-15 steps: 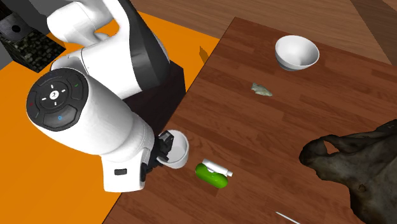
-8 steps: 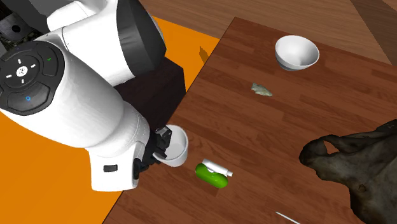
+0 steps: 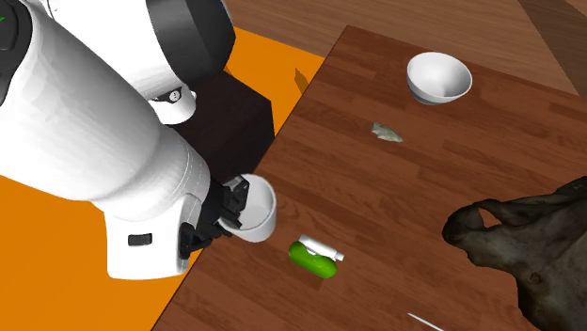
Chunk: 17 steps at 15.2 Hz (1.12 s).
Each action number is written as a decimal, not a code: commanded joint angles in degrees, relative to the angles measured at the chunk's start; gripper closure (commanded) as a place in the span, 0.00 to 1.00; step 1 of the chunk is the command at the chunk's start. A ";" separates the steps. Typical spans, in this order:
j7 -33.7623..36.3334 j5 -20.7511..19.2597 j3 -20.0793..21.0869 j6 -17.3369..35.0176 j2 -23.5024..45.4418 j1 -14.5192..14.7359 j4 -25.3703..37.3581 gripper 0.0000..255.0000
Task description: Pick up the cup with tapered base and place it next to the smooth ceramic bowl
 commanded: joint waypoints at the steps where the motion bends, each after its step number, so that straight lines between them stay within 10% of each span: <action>1: 0.29 -0.09 -0.01 -1.56 0.00 -0.02 1.59 1.00; 8: 0.93 -0.25 -0.14 -6.44 0.10 -0.23 6.60 1.00; 17: 13.33 -4.29 5.18 -1.80 -10.24 6.93 -6.19 1.00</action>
